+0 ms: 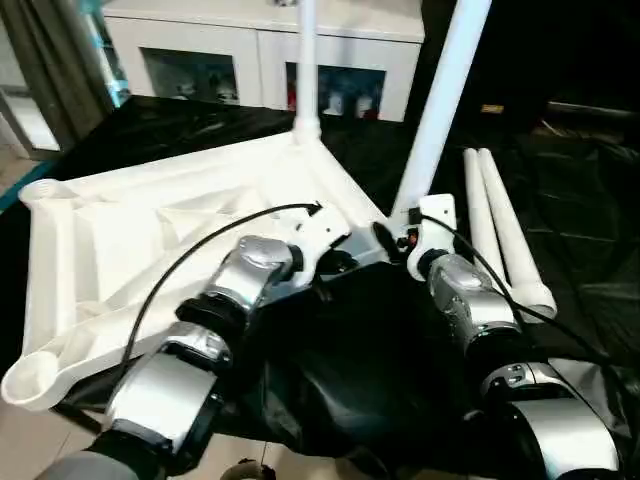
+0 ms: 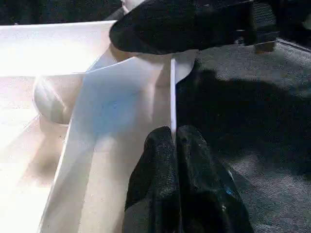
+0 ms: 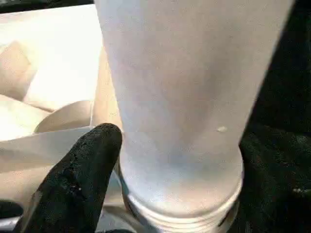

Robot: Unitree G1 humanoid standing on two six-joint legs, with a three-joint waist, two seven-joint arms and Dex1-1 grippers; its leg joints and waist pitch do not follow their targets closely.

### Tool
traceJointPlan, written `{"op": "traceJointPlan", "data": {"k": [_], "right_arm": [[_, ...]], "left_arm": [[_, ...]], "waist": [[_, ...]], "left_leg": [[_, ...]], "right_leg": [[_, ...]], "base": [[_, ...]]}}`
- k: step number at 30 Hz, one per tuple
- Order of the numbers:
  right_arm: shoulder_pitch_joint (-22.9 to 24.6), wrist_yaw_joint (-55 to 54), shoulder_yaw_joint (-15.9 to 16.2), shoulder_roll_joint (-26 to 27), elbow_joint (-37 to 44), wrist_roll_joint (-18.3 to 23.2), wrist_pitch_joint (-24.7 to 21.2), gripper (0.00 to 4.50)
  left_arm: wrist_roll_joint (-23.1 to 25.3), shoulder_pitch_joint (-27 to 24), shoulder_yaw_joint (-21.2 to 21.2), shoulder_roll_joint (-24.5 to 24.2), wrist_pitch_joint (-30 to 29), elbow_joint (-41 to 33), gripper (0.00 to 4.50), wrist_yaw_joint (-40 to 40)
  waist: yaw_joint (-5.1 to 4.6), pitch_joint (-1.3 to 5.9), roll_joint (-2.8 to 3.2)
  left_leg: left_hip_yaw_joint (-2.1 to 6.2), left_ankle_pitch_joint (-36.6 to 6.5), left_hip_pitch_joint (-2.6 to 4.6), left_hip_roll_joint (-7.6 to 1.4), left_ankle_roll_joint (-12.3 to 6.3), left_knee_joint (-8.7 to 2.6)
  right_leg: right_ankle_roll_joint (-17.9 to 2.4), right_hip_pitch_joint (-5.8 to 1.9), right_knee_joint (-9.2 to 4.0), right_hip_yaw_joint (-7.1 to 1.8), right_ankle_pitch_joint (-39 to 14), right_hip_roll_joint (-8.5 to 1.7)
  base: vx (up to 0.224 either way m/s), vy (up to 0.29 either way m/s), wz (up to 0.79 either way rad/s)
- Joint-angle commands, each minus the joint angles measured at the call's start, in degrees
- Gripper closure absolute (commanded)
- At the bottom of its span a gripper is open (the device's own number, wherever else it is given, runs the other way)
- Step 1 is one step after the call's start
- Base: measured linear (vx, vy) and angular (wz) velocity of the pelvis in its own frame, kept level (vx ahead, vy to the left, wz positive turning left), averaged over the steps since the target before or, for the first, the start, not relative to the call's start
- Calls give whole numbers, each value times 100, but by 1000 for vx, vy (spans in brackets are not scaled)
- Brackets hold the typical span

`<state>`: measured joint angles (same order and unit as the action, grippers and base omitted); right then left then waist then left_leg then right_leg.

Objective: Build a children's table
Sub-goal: Rotate leg to tighten

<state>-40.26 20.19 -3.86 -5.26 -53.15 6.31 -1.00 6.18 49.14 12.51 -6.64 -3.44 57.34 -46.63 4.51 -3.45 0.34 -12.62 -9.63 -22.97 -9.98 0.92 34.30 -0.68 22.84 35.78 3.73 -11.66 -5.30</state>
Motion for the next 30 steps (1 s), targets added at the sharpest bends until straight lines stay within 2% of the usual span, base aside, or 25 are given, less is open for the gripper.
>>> {"op": "traceJointPlan", "data": {"k": [1,5,6,7,9,12,14,19,21,22,25,26,30], "right_arm": [[94,790,410,71,32,-23,28,59],[262,1715,655,-268,344,-40,99,59],[388,2300,809,-528,583,-44,130,59],[413,2428,832,-584,636,-44,128,59],[522,3030,926,-868,875,-43,123,59],[590,3447,976,-1125,1076,9,79,59],[622,3719,962,-1347,1219,56,95,59],[652,3973,957,-1495,1340,134,26,59],[676,4143,998,-1541,1384,138,-35,59],[693,4194,1012,-1554,1414,146,-58,85],[725,4287,1001,-1531,1468,196,-126,95],[732,4327,1006,-1529,1488,189,-154,116],[751,4336,1025,-1515,1505,177,-160,145]], "left_arm": [[-196,-40,-34,34,435,-241,450,-331],[-265,-188,28,-154,609,-437,450,-889],[-291,-283,87,-292,658,-571,450,-1232],[-291,-304,106,-327,688,-595,450,-1306],[-284,-392,176,-491,820,-683,450,-1637],[-299,-461,202,-624,913,-748,450,-1889],[-306,-554,233,-762,947,-883,450,-2133],[-351,-670,212,-840,895,-1088,450,-2342],[-367,-706,215,-862,899,-1125,450,-2407],[-372,-720,215,-870,904,-1135,450,-2428],[-375,-745,223,-882,897,-1154,450,-2447],[-379,-754,221,-885,872,-1180,450,-2457],[-370,-775,209,-893,859,-1209,450,-2464]], "waist": [[3,417,-74],[7,427,-61],[25,428,-65],[41,431,-63],[76,439,-55],[94,434,-43],[125,424,-57],[123,411,-64],[125,412,-63],[128,416,-68],[129,423,-72],[130,426,-68],[135,428,-70]], "left_leg": [[234,-1145,166,-361,-293,-405],[220,-978,163,-375,-426,-382],[216,-918,159,-375,-476,-375],[213,-891,151,-383,-514,-369],[200,-823,162,-399,-592,-357],[193,-887,177,-408,-567,-359],[196,-998,177,-416,-506,-368],[202,-1201,196,-418,-331,-396],[202,-1162,185,-412,-337,-389],[199,-1127,184,-410,-345,-387],[200,-1040,170,-403,-394,-378],[203,-1007,173,-407,-409,-375],[199,-980,179,-407,-408,-373]], "right_leg": [[-1306,-257,-478,-269,-829,-450],[-1393,-259,-436,-265,-540,-439],[-1424,-275,-423,-252,-428,-420],[-1435,-281,-413,-251,-365,-420],[-1504,-256,-383,-253,-188,-416],[-1560,-239,-384,-253,-260,-414],[-1531,-241,-396,-260,-424,-426],[-1474,-223,-434,-268,-796,-432],[-1471,-230,-427,-267,-769,-429],[-1471,-232,-426,-268,-738,-430],[-1474,-235,-410,-264,-621,-428],[-1484,-232,-406,-261,-595,-430],[-1502,-226,-404,-260,-575,-426]], "base": [[0,0,0],[0,0,0],[0,0,0],[0,0,0],[0,0,0],[0,0,0],[0,0,0],[0,0,0],[0,0,0],[0,0,0],[0,0,0],[0,0,0],[0,0,0]]}}
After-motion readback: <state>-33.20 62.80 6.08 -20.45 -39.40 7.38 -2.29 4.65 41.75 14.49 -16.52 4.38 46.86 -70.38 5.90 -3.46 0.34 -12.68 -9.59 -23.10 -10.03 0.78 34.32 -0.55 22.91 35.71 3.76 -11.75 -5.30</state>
